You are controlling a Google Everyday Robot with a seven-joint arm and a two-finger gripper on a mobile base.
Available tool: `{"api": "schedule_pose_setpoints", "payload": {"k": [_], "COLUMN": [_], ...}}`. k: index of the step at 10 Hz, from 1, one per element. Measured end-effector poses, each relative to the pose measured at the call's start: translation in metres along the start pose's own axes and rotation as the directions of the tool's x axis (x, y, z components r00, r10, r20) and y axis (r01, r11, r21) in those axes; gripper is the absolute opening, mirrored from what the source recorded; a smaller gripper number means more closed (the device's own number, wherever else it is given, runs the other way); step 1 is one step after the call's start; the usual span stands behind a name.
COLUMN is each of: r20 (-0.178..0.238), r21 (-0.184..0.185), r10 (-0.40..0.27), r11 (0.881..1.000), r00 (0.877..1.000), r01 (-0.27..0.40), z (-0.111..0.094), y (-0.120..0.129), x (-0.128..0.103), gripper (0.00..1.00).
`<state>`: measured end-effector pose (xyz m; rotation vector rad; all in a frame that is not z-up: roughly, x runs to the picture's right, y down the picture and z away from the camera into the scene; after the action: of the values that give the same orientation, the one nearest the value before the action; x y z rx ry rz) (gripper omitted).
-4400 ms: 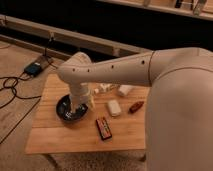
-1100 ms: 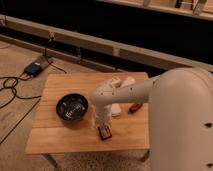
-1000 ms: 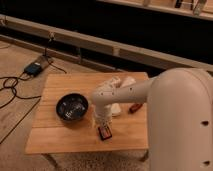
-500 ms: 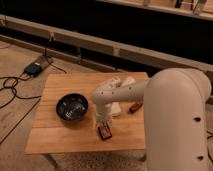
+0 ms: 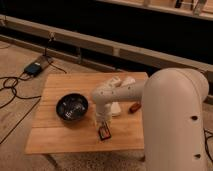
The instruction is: Place the eraser on the white sponge
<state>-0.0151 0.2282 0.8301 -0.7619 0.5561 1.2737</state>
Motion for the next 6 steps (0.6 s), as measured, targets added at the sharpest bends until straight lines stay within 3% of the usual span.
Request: {"api": "schedule_pose_setpoints", "payload": {"k": [2,4,6], "r20": [0.002,0.027,0.069], "r21": [-0.003,-0.008,-0.004], "r10": [0.001,-0.003,-0.011], "r11": [1.0,1.0,1.0], "r00": [1.0,1.0,0.998], "r01": [-0.001,0.004,0.011], "z": [-0.003,-0.018,-0.047], "y": [0.0,0.001,0.0], "x": [-0.001,-0.007,-0.018], "gripper": [0.02,0.0,0.0]}}
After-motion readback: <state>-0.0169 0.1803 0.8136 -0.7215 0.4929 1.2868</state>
